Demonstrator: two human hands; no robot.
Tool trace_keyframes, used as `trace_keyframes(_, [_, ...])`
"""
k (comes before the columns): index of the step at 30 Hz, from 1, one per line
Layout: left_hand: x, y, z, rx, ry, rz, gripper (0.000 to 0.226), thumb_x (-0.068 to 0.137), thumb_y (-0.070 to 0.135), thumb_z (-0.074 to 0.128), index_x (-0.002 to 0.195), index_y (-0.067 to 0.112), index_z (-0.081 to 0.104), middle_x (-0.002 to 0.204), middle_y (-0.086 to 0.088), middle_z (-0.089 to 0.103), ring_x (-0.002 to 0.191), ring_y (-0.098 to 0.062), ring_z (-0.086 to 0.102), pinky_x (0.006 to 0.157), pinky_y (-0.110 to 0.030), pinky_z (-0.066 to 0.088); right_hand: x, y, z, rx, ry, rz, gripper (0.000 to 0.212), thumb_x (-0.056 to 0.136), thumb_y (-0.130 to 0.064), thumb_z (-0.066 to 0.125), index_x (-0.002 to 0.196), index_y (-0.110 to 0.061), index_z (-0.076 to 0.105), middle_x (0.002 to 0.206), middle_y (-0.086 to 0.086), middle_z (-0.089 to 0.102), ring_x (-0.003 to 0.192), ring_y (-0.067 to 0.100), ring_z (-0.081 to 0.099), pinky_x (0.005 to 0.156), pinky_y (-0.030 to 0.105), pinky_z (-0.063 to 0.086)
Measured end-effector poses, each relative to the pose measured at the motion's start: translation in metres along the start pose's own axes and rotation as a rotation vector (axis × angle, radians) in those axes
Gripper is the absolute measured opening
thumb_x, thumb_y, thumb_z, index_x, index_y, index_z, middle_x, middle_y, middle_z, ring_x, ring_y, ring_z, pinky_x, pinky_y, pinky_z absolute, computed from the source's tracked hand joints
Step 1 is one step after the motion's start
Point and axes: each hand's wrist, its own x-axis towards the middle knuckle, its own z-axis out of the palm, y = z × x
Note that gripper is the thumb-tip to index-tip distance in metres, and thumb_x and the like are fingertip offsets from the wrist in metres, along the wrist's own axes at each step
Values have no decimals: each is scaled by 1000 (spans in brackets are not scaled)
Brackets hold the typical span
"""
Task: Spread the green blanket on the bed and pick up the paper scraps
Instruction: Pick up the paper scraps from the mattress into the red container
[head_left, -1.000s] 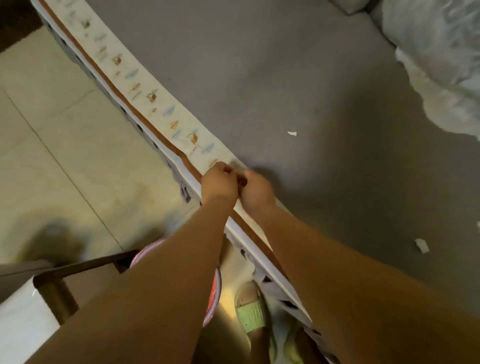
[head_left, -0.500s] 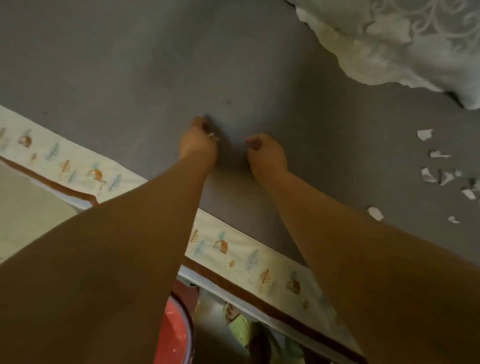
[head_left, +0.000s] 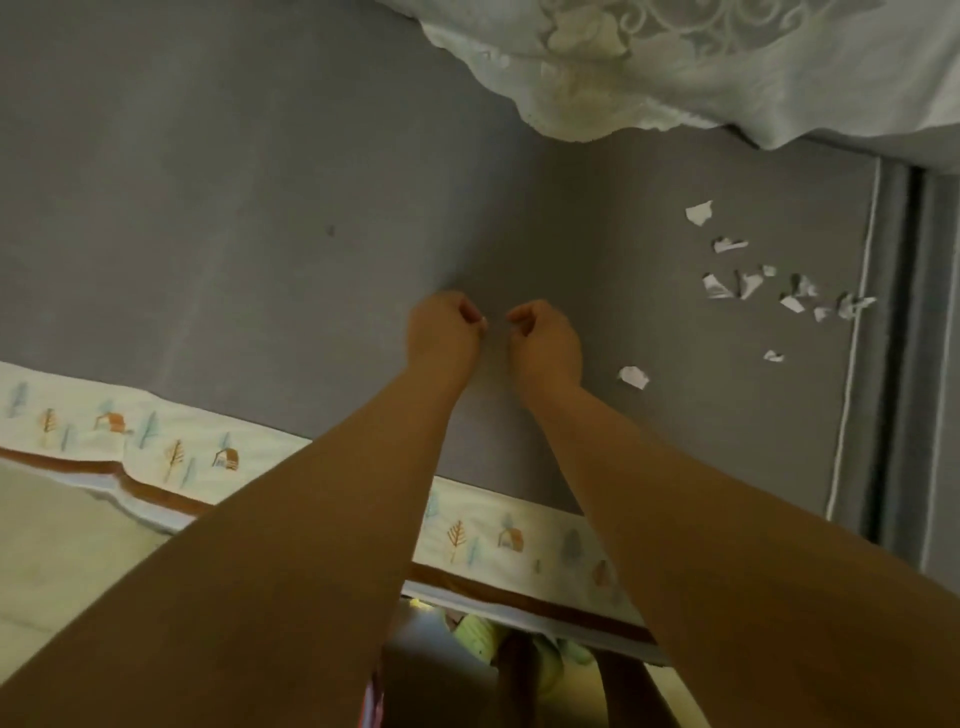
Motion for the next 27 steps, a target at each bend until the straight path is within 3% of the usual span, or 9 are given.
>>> trace_keyframes(3, [-16, 31, 33, -13, -74, 42, 7, 84, 16, 65, 87, 12, 71, 91, -9, 71, 88, -25, 66, 70, -26, 47, 3, 24, -34, -5, 94, 118, 28, 91, -4, 41, 107, -16, 61, 121, 9, 56, 98, 26, 59, 90, 40, 51])
trace_keyframes(6, [-27, 54, 62, -4, -127, 56, 16, 85, 12, 62, 97, 13, 72, 96, -11, 72, 90, -26, 67, 75, -28, 52, 8, 48, -66, -55, 180, 210, 23, 89, -10, 52, 110, -16, 59, 125, 11, 53, 102, 30, 58, 93, 43, 49])
trace_keyframes(9, [-35, 64, 86, 23, -142, 13, 17, 84, 10, 61, 97, 9, 73, 96, -13, 72, 91, -28, 67, 81, -32, 54, 6, 68, -87, -175, 155, 267, 30, 87, -29, 64, 114, -18, 57, 127, 10, 48, 103, 31, 57, 91, 40, 48])
trace_keyframes(12, [-41, 71, 109, -28, -143, -89, 13, 83, 10, 64, 90, 3, 73, 90, -17, 72, 87, -31, 69, 82, -38, 56, 4, 82, -96, -161, 79, 276, 26, 90, -24, 61, 114, -13, 58, 129, 13, 43, 99, 33, 58, 89, 38, 49])
trace_keyframes(17, [-43, 98, 134, -142, -144, -269, 16, 89, 7, 56, 96, 3, 70, 97, -19, 71, 90, -33, 69, 84, -43, 56, 18, 85, -118, -45, -35, 277, 18, 92, -12, 54, 99, -6, 69, 104, 12, 68, 87, 22, 60, 65, 21, 38])
trace_keyframes(20, [-42, 129, 147, -189, -157, -306, 17, 93, 10, 54, 96, 3, 68, 97, -20, 70, 90, -35, 68, 83, -45, 57, 28, 87, -144, 121, 23, 297, 13, 89, -7, 55, 95, -7, 66, 88, 6, 63, 61, 9, 49, 42, 13, 31])
trace_keyframes(21, [-42, 142, 151, -182, -169, -292, 17, 93, 12, 54, 97, 2, 68, 97, -20, 70, 91, -35, 68, 83, -45, 56, 32, 89, -155, 151, 58, 301, 13, 89, -6, 53, 94, -7, 65, 87, 4, 62, 59, 6, 46, 42, 14, 29])
trace_keyframes(23, [-43, 167, 161, -150, -200, -244, 17, 92, 10, 56, 97, 1, 69, 96, -21, 71, 91, -35, 69, 84, -45, 56, 38, 96, -179, 164, 117, 292, 14, 91, -6, 51, 96, -8, 64, 89, 4, 62, 71, 13, 55, 50, 17, 32])
trace_keyframes(27, [-43, 203, 180, -68, -210, -175, 19, 89, 1, 53, 96, -2, 70, 94, -24, 70, 91, -36, 68, 84, -45, 56, 54, 124, -225, 129, 188, 303, 17, 94, -9, 50, 106, -8, 61, 107, 11, 65, 101, 27, 60, 83, 33, 48])
